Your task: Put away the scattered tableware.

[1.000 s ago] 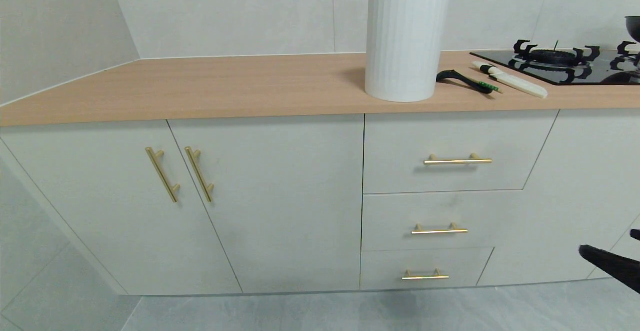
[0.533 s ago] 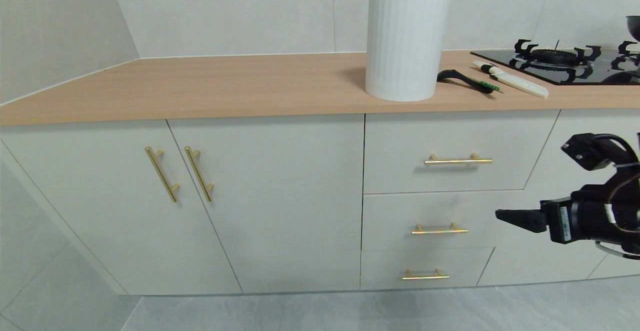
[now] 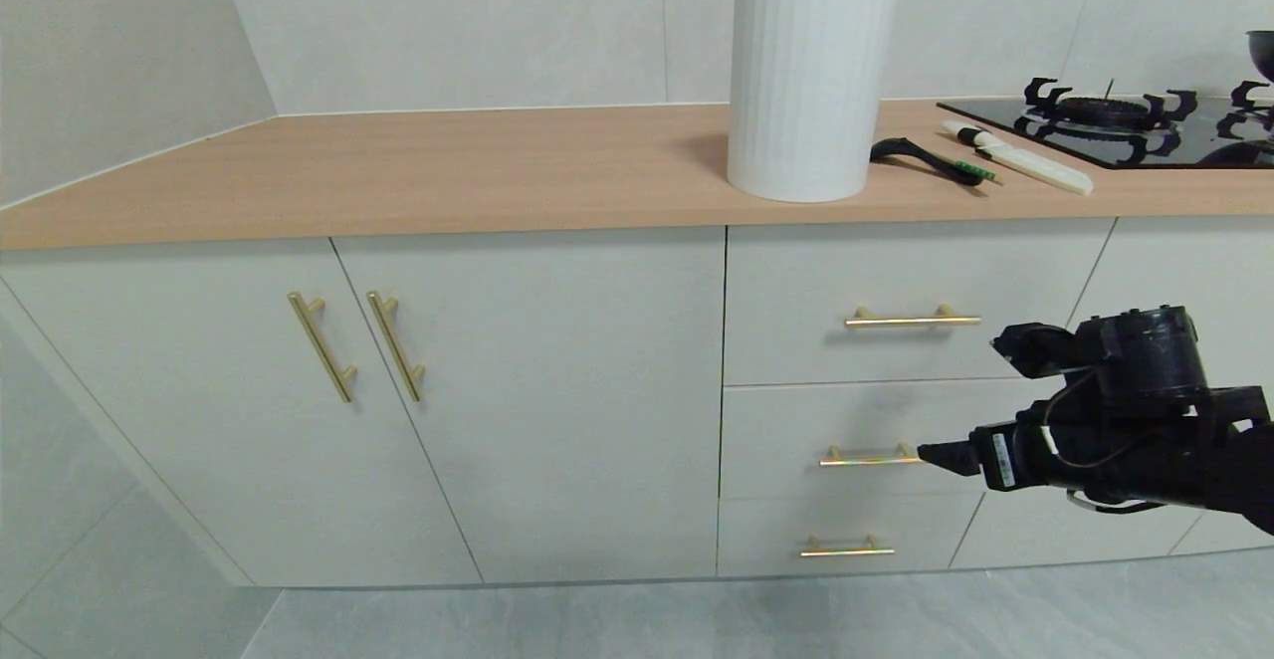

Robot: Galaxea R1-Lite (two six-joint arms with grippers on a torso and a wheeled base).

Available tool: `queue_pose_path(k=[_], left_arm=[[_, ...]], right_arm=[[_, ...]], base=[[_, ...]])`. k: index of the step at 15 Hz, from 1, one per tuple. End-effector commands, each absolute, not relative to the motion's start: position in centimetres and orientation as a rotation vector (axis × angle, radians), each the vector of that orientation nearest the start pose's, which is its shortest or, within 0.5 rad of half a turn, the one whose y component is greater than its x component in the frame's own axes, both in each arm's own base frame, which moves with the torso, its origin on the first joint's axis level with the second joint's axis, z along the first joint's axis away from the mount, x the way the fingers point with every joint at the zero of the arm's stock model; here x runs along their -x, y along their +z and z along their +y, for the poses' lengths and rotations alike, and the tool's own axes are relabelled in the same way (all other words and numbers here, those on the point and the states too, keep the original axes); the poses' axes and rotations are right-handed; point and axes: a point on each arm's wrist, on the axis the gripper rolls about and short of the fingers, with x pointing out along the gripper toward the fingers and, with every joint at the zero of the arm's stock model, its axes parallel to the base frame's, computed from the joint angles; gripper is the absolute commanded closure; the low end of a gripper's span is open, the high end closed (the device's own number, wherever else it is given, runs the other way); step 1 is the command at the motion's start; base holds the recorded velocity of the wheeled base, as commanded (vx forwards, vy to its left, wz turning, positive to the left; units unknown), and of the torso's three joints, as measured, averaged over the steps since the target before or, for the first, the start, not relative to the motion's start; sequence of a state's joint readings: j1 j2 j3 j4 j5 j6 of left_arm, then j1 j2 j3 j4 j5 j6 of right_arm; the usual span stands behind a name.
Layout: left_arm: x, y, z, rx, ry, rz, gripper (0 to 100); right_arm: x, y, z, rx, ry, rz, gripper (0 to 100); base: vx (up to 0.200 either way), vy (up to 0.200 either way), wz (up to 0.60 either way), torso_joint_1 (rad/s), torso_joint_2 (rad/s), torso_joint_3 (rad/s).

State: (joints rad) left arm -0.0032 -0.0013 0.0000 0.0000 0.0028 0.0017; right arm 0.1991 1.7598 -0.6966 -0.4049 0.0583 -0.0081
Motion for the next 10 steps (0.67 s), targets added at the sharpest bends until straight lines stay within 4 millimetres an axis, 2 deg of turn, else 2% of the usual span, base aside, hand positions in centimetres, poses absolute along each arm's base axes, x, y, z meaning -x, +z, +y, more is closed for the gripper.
queue_pose_path(k=[1,7,10], left_arm=[[2.3,7.5,0.0,-0.002,0.000,0.000,0],[2.3,7.5,0.0,-0.002,0.000,0.000,0],[2.3,7.5,0.0,-0.002,0.000,0.000,0]], right_arm=[[-30.1,7.5,6.2,0.065,0.231,0.726,0],[-33.1,2.4,6.9,0.071,0.188,0.665,0],[-34.3,0.7,7.2,0.027,0.145,0.607,0]], base=[[0.000,0.000,0.00,0.000,0.00,0.000],[0.000,0.000,0.00,0.000,0.00,0.000],[0.000,0.000,0.00,0.000,0.00,0.000]])
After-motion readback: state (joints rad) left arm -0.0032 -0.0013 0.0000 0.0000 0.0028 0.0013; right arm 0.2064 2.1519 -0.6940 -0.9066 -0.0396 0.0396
